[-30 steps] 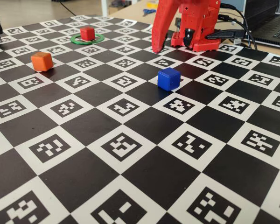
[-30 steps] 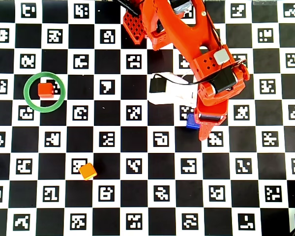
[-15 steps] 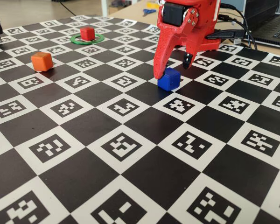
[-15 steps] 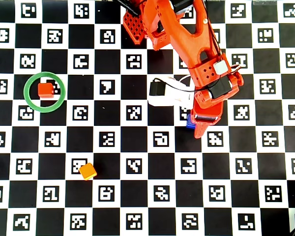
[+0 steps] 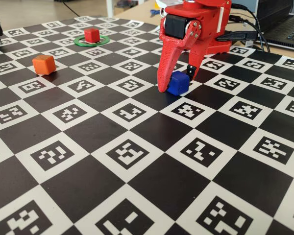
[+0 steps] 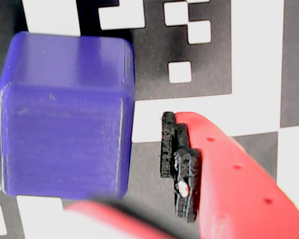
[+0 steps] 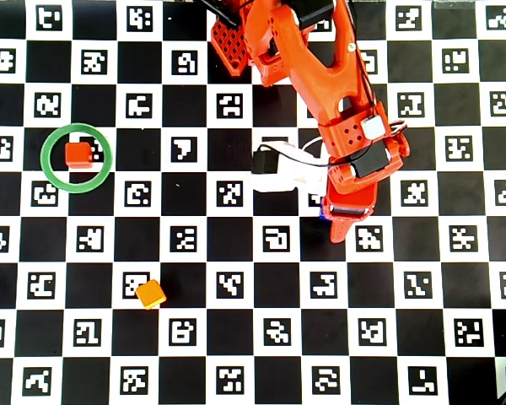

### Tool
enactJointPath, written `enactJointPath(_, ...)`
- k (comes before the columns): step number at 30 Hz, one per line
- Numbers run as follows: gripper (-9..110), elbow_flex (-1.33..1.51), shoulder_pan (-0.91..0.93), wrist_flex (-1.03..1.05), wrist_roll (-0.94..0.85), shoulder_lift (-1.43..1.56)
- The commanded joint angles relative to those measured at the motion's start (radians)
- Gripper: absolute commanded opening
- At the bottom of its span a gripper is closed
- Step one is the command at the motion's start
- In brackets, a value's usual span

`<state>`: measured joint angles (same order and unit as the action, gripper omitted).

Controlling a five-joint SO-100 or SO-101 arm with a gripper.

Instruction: Grab the red cube then put it in the green circle then put the blue cube on top and finally the orange cube on top

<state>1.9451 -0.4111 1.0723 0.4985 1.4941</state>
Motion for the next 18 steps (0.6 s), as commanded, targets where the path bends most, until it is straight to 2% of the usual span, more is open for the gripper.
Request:
enactJointPath(1, 33, -0.023, 0.009, -0.011, -0.002, 0.005)
enactJointPath(9, 23, -0.035, 0.003, -0.012, -0.017, -0.008)
enactJointPath(18, 6, -0.043, 0.008, -0.02, -0.006, -0.011)
